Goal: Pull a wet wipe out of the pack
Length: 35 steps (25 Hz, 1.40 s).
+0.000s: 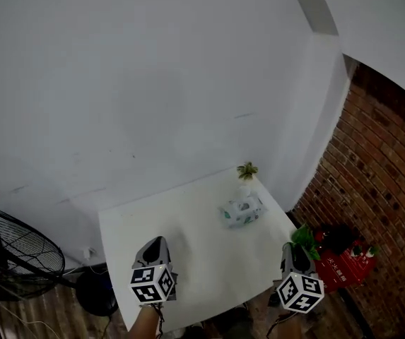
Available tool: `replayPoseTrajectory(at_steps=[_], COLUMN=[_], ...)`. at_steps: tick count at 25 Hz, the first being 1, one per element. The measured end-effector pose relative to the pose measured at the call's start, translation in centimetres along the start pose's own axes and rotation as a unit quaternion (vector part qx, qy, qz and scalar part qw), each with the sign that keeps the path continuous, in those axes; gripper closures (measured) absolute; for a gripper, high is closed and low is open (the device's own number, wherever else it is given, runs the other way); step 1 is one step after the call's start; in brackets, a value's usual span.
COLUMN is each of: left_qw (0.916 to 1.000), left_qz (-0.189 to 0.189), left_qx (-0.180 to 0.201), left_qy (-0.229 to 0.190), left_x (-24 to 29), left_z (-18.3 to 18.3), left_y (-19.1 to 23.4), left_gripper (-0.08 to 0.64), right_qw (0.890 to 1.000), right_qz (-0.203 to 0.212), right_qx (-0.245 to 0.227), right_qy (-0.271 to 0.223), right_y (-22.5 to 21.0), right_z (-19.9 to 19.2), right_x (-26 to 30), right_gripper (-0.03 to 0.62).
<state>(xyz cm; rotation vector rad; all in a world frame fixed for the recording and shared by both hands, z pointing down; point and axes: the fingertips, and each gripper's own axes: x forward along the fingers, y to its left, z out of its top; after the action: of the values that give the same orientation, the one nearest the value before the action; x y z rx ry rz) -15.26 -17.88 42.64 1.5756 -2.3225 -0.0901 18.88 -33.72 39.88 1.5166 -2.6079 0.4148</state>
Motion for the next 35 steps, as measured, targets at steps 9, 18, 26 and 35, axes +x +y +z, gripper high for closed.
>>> replayPoseTrajectory(at_steps=[9, 18, 26, 35], left_qw=[0.9957, 0.9858, 0.9801, 0.9787], left_qz=[0.09, 0.161, 0.184, 0.193], left_qx=[-0.017, -0.04, -0.069, -0.069], left_qy=[-0.015, -0.027, -0.031, -0.014], left_x=[2.7, 3.6, 2.7, 1.9], left_z=[1.0, 1.3, -0.2, -1.1], left_y=[-1.2, -0.6, 0.6, 2.1], left_gripper=[0.558, 0.558, 0.558, 0.558], right_qw=[0.995, 0.984, 0.975, 0.953], right_qz=[0.091, 0.162, 0.184, 0.24], right_qx=[-0.019, -0.044, -0.074, -0.134], right_qy=[0.022, 0.058, 0.101, 0.124], right_y=[-1.1, 0.7, 2.2, 4.8], right_z=[3.1, 4.2, 2.9, 2.4], right_x=[10.5, 17.0, 18.5, 19.2], right_gripper=[0.499, 0.499, 0.499, 0.497])
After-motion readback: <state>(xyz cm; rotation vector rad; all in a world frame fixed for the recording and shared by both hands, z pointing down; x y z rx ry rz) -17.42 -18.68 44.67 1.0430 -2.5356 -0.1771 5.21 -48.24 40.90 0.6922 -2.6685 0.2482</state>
